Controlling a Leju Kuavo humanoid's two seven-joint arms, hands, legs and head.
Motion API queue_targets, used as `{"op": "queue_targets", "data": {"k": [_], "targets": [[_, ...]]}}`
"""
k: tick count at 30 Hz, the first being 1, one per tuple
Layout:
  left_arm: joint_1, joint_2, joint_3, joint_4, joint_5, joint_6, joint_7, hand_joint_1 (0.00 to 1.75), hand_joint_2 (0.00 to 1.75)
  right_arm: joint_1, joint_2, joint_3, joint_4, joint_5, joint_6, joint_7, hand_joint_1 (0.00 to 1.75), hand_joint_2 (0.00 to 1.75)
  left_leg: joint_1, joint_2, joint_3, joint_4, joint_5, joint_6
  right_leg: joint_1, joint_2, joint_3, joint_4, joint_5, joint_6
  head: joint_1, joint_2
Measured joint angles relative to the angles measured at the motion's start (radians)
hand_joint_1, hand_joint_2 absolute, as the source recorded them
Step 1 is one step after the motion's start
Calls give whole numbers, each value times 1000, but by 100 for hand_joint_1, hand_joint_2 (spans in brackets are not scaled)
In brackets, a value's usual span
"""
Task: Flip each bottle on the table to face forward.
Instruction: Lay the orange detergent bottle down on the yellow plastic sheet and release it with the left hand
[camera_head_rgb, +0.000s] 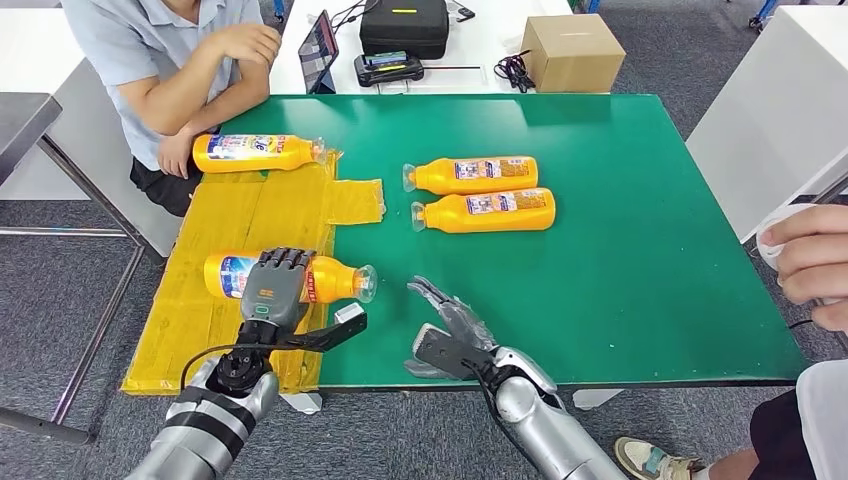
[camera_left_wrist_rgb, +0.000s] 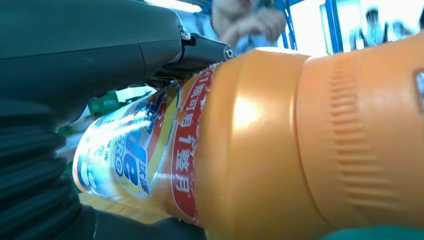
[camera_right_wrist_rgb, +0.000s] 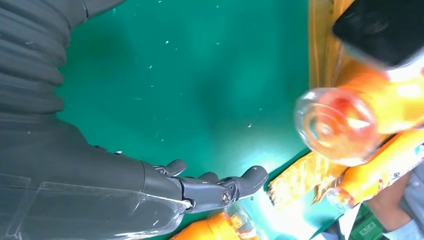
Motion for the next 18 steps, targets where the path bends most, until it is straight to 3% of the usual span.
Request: {"op": "queue_targets", "data": {"k": [5, 7, 9, 11, 18], "targets": [[-71, 12, 0, 146, 0, -31, 21, 175, 175, -13, 8, 1, 0, 2, 12, -4, 0, 175, 0, 0, 0, 0, 0, 0, 0, 0, 0, 0, 0, 0, 0, 0], [-91, 14, 0, 188, -3, -44, 29, 101, 175, -17, 11, 1, 0, 2, 12, -5, 0, 175, 0, 0, 0, 0, 0, 0, 0, 0, 0, 0, 0, 0, 0, 0], [-109, 15, -1, 221, -7, -56, 38, 14, 175, -20, 13, 1, 0, 2, 12, -5, 0, 175, 0, 0, 0, 0, 0, 0, 0, 0, 0, 0, 0, 0, 0, 0], [-125, 15, -5, 247, -8, -67, 47, 0, 175, -22, 14, 1, 0, 2, 12, -5, 0, 175, 0, 0, 0, 0, 0, 0, 0, 0, 0, 0, 0, 0, 0, 0], [-172, 10, -23, 305, 1, -141, 61, 0, 175, -22, 19, 1, 3, 2, 12, -5, 0, 175, 0, 0, 3, 0, 0, 0, 0, 0, 3, 0, 0, 0, 0, 0]]}}
